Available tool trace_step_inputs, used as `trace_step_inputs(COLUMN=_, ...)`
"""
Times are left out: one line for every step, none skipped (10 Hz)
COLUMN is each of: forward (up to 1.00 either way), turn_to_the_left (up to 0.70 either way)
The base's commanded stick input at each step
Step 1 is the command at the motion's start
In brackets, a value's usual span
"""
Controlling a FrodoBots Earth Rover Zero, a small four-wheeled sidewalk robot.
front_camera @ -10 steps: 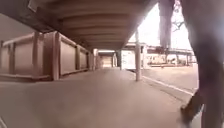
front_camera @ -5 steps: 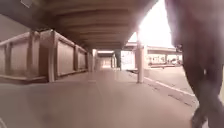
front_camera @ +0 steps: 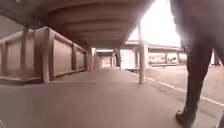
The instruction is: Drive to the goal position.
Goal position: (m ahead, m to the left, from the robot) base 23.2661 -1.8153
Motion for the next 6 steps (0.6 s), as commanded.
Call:
trace_step_inputs(forward=0.0, turn_to_the_left=0.0)
trace_step_inputs(forward=0.0, turn_to_the_left=0.0)
trace_step_inputs(forward=0.0, turn_to_the_left=0.0)
trace_step_inputs(forward=0.0, turn_to_the_left=0.0)
trace_step_inputs(forward=0.0, turn_to_the_left=0.0)
trace_step_inputs(forward=0.0, turn_to_the_left=0.0)
